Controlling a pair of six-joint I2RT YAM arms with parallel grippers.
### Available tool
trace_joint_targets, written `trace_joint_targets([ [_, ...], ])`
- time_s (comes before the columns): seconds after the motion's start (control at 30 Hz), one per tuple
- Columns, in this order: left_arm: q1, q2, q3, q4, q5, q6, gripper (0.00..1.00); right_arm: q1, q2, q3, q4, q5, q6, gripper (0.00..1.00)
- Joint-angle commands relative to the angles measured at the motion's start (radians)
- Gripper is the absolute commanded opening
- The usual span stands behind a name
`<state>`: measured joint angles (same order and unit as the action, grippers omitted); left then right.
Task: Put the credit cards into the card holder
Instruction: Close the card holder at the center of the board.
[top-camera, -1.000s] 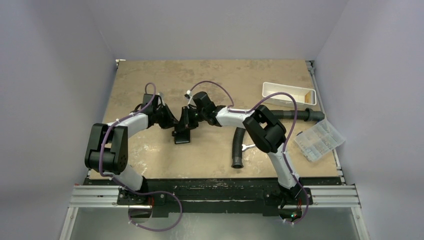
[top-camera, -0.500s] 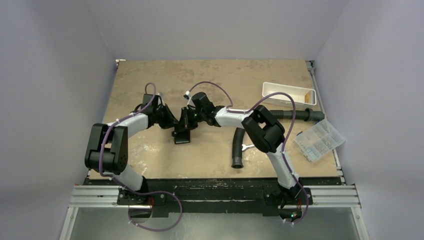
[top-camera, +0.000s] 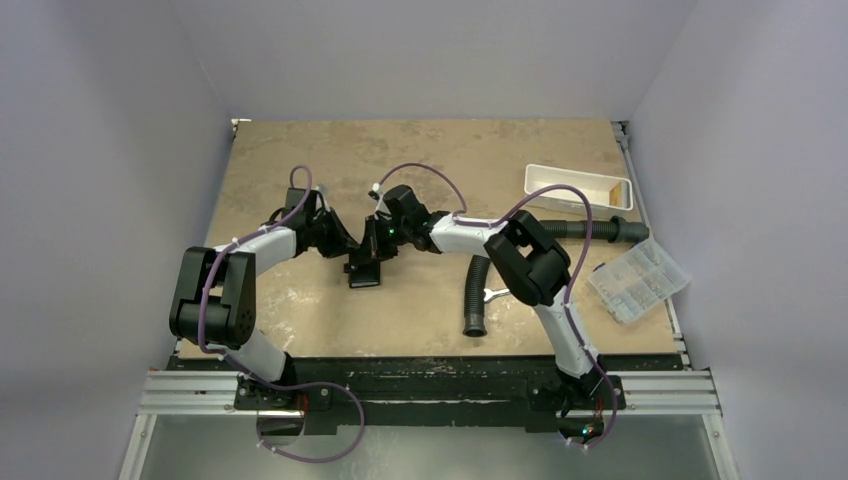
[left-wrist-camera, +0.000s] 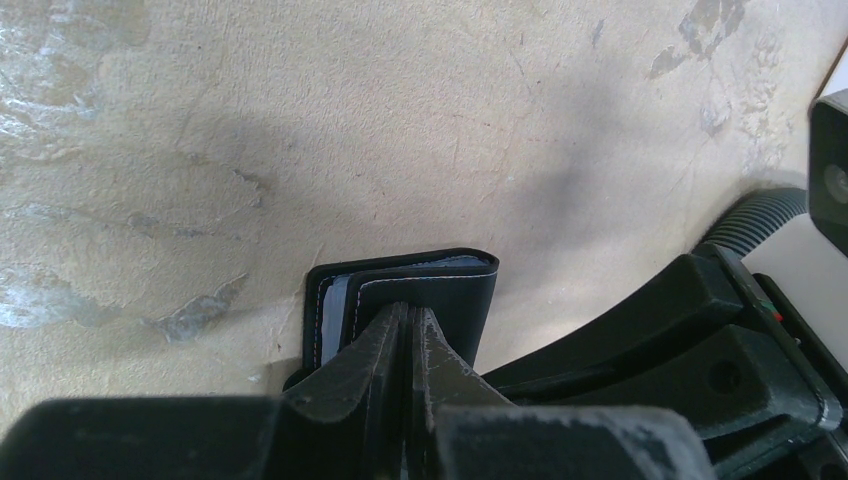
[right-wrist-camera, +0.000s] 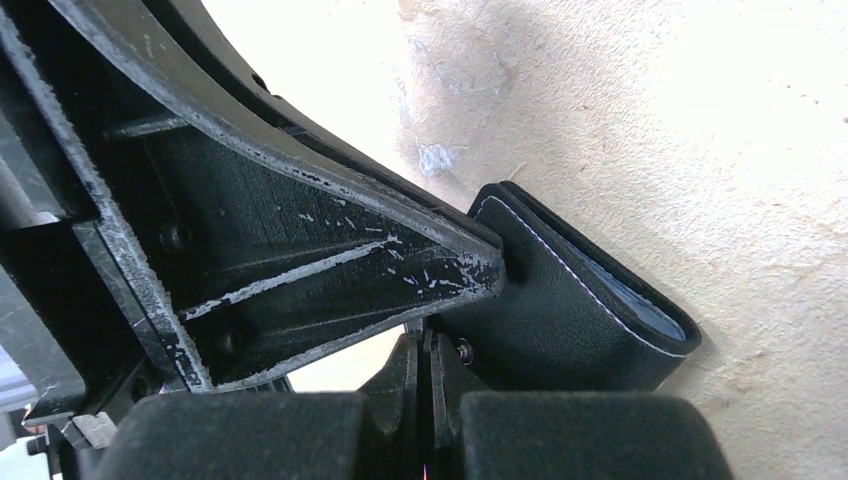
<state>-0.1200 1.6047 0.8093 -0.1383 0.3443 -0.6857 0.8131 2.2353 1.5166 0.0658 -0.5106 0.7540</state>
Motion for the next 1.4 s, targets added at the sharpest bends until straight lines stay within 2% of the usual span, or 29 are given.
trace_joint_targets([
  [0.0,0.010,0.003,-0.006,-0.031,-0.071,0.051,0.00,0.004,-0.091,0.035,-0.040,0.072,-0.048,0.00],
  [0.27,0.009,0.008,-0.001,-0.043,-0.078,0.057,0.00,0.004,-0.136,0.030,0.002,0.076,-0.065,0.00],
  [0.53,0.010,0.004,-0.001,-0.047,-0.082,0.060,0.00,0.000,-0.128,0.042,-0.099,0.146,-0.064,0.00],
  [1.37,0.010,0.006,-0.002,-0.039,-0.071,0.062,0.00,0.001,-0.051,0.091,-0.169,0.236,-0.124,0.00],
])
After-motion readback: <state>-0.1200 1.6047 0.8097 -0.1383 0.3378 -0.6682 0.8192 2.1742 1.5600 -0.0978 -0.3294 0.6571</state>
